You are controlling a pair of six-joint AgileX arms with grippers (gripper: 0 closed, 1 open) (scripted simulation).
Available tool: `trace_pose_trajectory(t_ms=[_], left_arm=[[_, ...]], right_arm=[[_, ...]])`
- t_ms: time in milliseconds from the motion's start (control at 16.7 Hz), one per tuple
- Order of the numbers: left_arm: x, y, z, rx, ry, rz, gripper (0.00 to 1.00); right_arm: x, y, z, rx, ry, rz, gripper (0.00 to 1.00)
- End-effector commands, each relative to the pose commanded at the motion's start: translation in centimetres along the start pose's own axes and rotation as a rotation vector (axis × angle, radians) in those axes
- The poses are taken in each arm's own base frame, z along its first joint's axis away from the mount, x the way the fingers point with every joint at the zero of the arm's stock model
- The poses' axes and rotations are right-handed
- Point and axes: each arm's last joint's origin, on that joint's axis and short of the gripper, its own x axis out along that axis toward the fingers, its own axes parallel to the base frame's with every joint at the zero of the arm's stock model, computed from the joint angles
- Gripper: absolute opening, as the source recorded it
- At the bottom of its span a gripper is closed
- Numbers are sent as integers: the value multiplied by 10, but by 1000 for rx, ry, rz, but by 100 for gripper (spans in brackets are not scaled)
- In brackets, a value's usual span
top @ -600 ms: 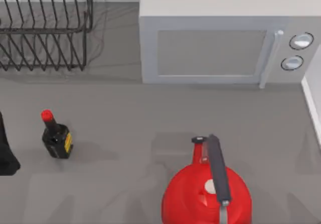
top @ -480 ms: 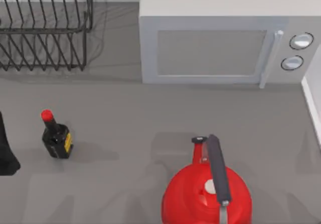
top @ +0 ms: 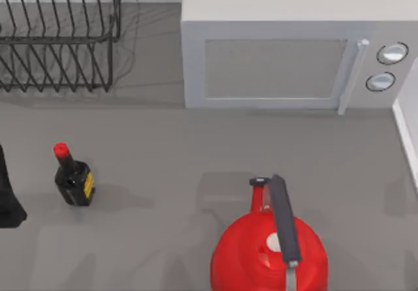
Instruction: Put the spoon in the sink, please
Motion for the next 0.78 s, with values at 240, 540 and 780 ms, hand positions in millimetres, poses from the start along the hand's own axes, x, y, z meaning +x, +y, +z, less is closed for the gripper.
trace_pose_trajectory(t_ms=[240,540,780], left_arm=[[0,0,0,0,0,0,100],[0,0,0,0,0,0,100],[0,0,0,0,0,0,100]], right_arm=[[25,1,19,190,409,-150,100],[61,-1,39,395,786,-380,100],[85,-4,47,492,959,-525,100]])
